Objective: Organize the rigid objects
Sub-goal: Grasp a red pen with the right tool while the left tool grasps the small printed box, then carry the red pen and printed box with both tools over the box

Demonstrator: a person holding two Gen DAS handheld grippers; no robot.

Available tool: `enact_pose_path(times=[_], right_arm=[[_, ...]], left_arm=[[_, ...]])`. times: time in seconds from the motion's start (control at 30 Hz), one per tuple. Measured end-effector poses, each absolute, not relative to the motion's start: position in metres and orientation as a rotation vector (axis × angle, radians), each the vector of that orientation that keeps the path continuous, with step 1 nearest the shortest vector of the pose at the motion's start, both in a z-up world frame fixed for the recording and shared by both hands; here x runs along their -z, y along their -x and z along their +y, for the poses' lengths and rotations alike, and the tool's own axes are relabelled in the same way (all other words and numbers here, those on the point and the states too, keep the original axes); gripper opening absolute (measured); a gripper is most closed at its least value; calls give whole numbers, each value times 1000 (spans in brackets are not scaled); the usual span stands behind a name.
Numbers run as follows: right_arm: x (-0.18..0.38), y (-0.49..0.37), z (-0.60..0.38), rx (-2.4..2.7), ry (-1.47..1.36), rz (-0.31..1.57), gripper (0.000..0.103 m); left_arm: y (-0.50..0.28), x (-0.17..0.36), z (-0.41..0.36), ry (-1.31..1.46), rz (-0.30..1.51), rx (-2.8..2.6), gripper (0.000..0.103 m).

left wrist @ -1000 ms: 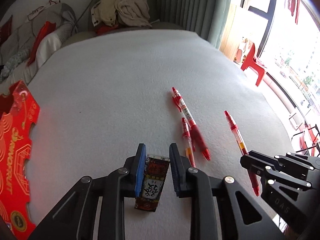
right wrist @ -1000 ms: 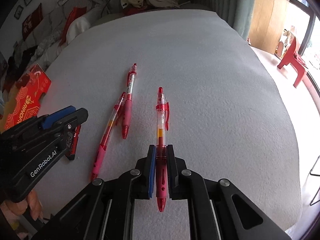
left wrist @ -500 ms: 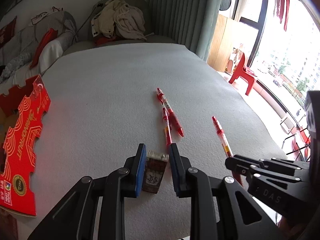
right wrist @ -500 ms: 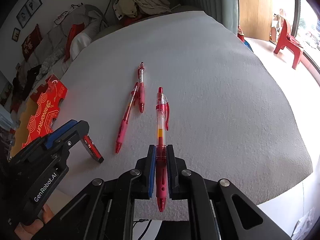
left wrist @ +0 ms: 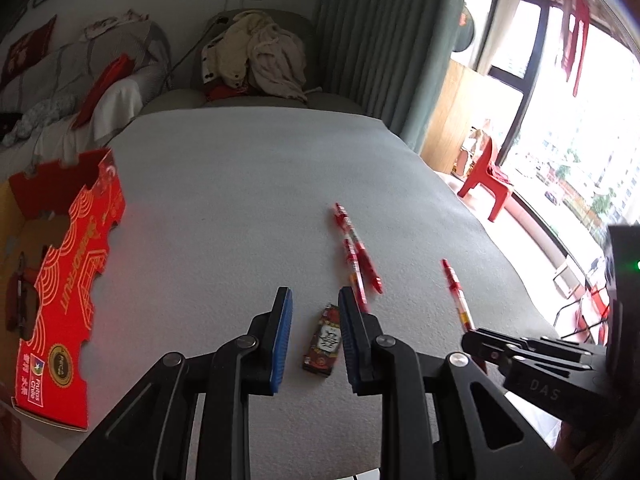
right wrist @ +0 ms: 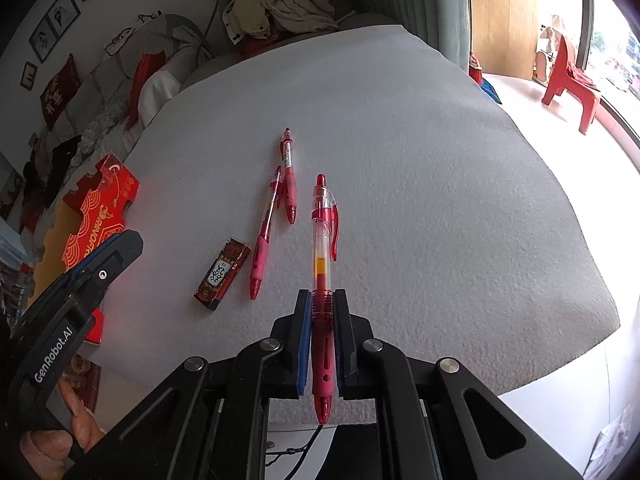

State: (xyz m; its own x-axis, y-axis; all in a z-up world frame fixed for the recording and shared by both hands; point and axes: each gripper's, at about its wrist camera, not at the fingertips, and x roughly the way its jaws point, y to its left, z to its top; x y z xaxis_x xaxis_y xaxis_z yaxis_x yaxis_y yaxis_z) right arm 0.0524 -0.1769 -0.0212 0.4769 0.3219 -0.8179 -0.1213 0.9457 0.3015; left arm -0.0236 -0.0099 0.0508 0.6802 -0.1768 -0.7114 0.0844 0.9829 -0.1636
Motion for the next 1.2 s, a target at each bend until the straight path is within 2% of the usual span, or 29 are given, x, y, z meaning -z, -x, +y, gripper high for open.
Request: enact_pose_path(times=[0.17, 0.27, 0.33, 0.37, 0.43, 0.77, 0.83, 0.87, 0.9, 0.93, 1.07, 1.2], right_arm=[[25, -54, -172, -284, -215, 1054, 11], [29, -56, -173, -294, -219, 1072, 11], [31, -57, -175, -295, -232, 1081, 11], [31, -57, -177, -290, -234, 1080, 11], [31, -57, -181, -287, -236, 1079, 11], [28, -60, -189, -281, -261, 1074, 11], [28, -60, -188, -284, -261, 1075, 11], [27, -60, -187, -285, -255, 1075, 11], [25, -59, -186, -287, -245, 1069, 11], [24, -58, -185, -289, -238, 1065, 11], [14, -54, -180, -301, -222, 1043, 11], [7, -52, -175, -319, -213, 1026, 11]], left_arm=[[6, -33, 13, 171, 871, 116, 26], [-9, -14, -1, 101, 951, 158, 27], [-11, -4, -23, -7, 957, 214, 36], [-10, -1, -31, -41, 955, 250, 50], [-8, 4, -43, -106, 949, 291, 60], [-25, 29, -51, -244, 1014, 335, 64], [-27, 29, -52, -253, 1019, 345, 63], [-30, 29, -55, -250, 1029, 367, 53], [-30, 28, -57, -257, 1035, 382, 33], [-33, 26, -59, -264, 1041, 387, 26], [-34, 20, -49, -164, 1081, 351, 26], [-24, 9, -26, -14, 1045, 317, 26]])
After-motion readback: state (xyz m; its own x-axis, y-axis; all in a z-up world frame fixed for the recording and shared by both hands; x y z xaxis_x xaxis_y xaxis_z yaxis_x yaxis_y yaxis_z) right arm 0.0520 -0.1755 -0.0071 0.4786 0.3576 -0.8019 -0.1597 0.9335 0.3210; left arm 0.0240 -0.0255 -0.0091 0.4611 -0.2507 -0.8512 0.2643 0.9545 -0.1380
